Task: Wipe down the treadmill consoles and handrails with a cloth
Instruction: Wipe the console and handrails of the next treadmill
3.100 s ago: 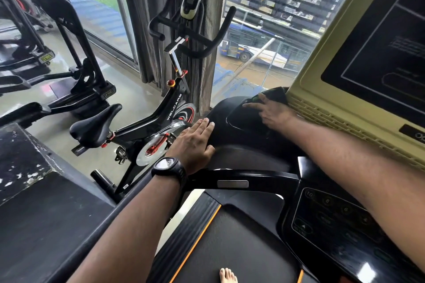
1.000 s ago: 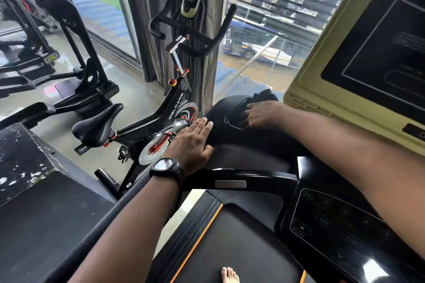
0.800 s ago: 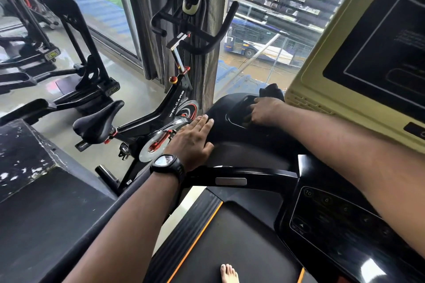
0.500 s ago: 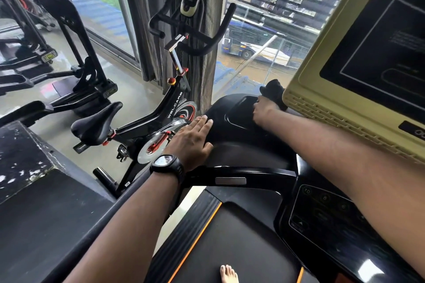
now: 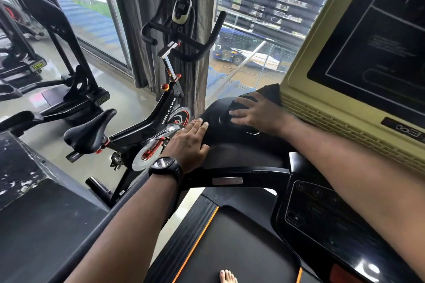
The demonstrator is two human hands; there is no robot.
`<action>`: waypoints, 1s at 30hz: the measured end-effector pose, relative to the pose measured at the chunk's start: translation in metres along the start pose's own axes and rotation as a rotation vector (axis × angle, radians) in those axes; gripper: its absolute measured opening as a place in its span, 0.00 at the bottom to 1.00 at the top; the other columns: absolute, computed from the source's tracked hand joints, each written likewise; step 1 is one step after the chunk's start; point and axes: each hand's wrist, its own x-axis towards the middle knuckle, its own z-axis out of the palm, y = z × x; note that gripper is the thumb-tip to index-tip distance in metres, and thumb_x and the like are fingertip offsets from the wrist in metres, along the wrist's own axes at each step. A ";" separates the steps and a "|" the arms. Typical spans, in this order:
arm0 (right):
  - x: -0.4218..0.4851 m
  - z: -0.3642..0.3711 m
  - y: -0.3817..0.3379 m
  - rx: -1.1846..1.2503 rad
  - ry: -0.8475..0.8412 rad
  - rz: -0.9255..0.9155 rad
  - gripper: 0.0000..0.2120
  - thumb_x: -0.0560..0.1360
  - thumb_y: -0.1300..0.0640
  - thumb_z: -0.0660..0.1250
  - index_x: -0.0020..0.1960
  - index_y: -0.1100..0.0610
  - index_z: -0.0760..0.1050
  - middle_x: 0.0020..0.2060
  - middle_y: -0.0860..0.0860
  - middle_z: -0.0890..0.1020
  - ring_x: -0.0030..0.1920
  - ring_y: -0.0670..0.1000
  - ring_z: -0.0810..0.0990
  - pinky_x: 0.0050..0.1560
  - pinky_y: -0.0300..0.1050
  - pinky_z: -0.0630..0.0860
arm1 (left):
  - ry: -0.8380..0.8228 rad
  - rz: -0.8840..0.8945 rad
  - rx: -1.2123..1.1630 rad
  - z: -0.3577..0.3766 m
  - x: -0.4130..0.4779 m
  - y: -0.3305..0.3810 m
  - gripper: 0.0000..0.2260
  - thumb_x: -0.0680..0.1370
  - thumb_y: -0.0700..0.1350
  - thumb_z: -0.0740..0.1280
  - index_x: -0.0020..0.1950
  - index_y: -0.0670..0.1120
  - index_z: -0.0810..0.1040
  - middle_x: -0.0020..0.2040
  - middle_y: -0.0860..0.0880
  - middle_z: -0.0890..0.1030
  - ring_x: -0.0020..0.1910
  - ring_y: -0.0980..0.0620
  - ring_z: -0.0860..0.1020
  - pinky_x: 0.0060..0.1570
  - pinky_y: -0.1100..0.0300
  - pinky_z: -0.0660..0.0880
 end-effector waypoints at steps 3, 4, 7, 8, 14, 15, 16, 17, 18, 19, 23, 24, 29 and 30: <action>-0.007 -0.002 0.009 -0.022 0.161 -0.044 0.22 0.80 0.59 0.55 0.68 0.48 0.78 0.69 0.48 0.79 0.72 0.62 0.72 0.66 0.66 0.70 | -0.002 -0.002 0.003 0.000 0.000 0.001 0.30 0.81 0.51 0.60 0.82 0.47 0.56 0.82 0.46 0.55 0.81 0.50 0.52 0.79 0.54 0.51; -0.006 -0.004 0.011 -0.052 0.179 -0.035 0.23 0.81 0.59 0.53 0.70 0.48 0.77 0.70 0.48 0.78 0.73 0.62 0.72 0.67 0.65 0.70 | 0.000 -0.005 0.003 0.000 0.000 0.001 0.30 0.81 0.51 0.60 0.82 0.47 0.56 0.82 0.46 0.55 0.81 0.50 0.52 0.78 0.54 0.51; -0.002 -0.003 0.011 -0.152 0.168 -0.139 0.23 0.81 0.60 0.52 0.71 0.49 0.75 0.71 0.48 0.77 0.73 0.61 0.72 0.66 0.64 0.72 | 0.005 -0.006 -0.001 0.000 0.001 0.000 0.30 0.81 0.51 0.60 0.81 0.47 0.56 0.82 0.45 0.55 0.81 0.50 0.52 0.79 0.55 0.51; -0.002 -0.001 0.012 -0.166 0.140 -0.192 0.23 0.80 0.60 0.53 0.69 0.50 0.78 0.69 0.48 0.78 0.72 0.61 0.74 0.65 0.63 0.74 | 0.001 -0.008 0.000 0.000 0.000 0.001 0.30 0.80 0.52 0.59 0.81 0.47 0.57 0.82 0.45 0.56 0.81 0.50 0.52 0.79 0.55 0.51; 0.001 0.017 0.017 -0.210 -0.023 -0.392 0.20 0.78 0.59 0.54 0.54 0.50 0.85 0.59 0.48 0.83 0.68 0.59 0.77 0.64 0.60 0.76 | 0.020 -0.001 0.004 0.001 0.001 0.000 0.30 0.80 0.53 0.57 0.81 0.47 0.57 0.82 0.46 0.56 0.81 0.50 0.53 0.79 0.55 0.52; 0.005 0.018 0.016 -0.224 0.015 -0.419 0.17 0.78 0.59 0.57 0.53 0.51 0.84 0.59 0.49 0.83 0.70 0.59 0.76 0.66 0.60 0.74 | 0.028 0.000 0.010 0.001 0.001 0.000 0.30 0.80 0.52 0.59 0.81 0.47 0.56 0.82 0.46 0.56 0.81 0.51 0.53 0.78 0.56 0.51; 0.009 0.019 0.016 -0.240 0.059 -0.442 0.13 0.78 0.59 0.62 0.53 0.51 0.84 0.60 0.49 0.82 0.70 0.59 0.75 0.66 0.60 0.74 | 0.035 -0.002 0.017 0.002 0.000 0.000 0.30 0.81 0.52 0.59 0.82 0.48 0.56 0.82 0.47 0.55 0.81 0.52 0.52 0.78 0.56 0.51; 0.014 0.019 0.019 -0.245 0.069 -0.462 0.09 0.77 0.59 0.68 0.52 0.51 0.84 0.59 0.49 0.82 0.71 0.59 0.75 0.67 0.60 0.74 | 0.044 -0.003 0.024 0.002 0.001 0.000 0.30 0.81 0.52 0.60 0.82 0.48 0.56 0.82 0.47 0.55 0.81 0.52 0.52 0.77 0.57 0.51; 0.017 0.020 0.021 -0.245 0.058 -0.484 0.07 0.74 0.58 0.73 0.50 0.50 0.84 0.59 0.48 0.82 0.70 0.59 0.75 0.66 0.61 0.74 | 0.048 -0.003 0.027 0.002 0.001 0.000 0.30 0.81 0.52 0.60 0.82 0.48 0.56 0.82 0.48 0.55 0.81 0.52 0.52 0.77 0.57 0.52; 0.020 0.021 0.023 -0.244 0.044 -0.498 0.07 0.72 0.58 0.75 0.50 0.50 0.84 0.59 0.48 0.82 0.71 0.59 0.75 0.66 0.61 0.74 | 0.049 -0.003 0.031 0.002 0.001 0.001 0.30 0.81 0.52 0.60 0.82 0.49 0.56 0.82 0.48 0.55 0.81 0.53 0.52 0.77 0.57 0.52; 0.022 0.019 0.024 -0.346 -0.224 -0.414 0.12 0.82 0.59 0.62 0.62 0.49 0.80 0.69 0.48 0.74 0.80 0.59 0.57 0.74 0.64 0.62 | 0.041 0.001 0.038 0.001 0.002 0.000 0.30 0.81 0.52 0.59 0.82 0.49 0.55 0.82 0.48 0.55 0.81 0.53 0.52 0.77 0.56 0.52; 0.024 0.016 0.021 -0.371 -0.327 -0.377 0.14 0.84 0.58 0.58 0.65 0.49 0.77 0.71 0.48 0.72 0.80 0.59 0.54 0.74 0.63 0.61 | 0.035 0.000 0.034 0.001 0.001 0.000 0.30 0.81 0.52 0.59 0.82 0.49 0.55 0.82 0.48 0.55 0.81 0.53 0.52 0.77 0.56 0.52; 0.031 0.012 0.018 -0.378 -0.453 -0.277 0.15 0.85 0.56 0.58 0.69 0.49 0.76 0.70 0.45 0.75 0.80 0.57 0.54 0.72 0.60 0.62 | 0.030 -0.001 0.029 0.001 0.001 0.000 0.30 0.81 0.52 0.60 0.82 0.48 0.56 0.82 0.47 0.55 0.81 0.52 0.52 0.77 0.56 0.53; 0.032 0.012 0.018 -0.365 -0.476 -0.262 0.15 0.85 0.55 0.58 0.69 0.49 0.76 0.69 0.45 0.76 0.80 0.56 0.53 0.73 0.60 0.61 | 0.031 -0.002 0.030 0.002 0.001 0.000 0.30 0.81 0.52 0.60 0.82 0.48 0.56 0.82 0.48 0.55 0.81 0.52 0.52 0.77 0.56 0.53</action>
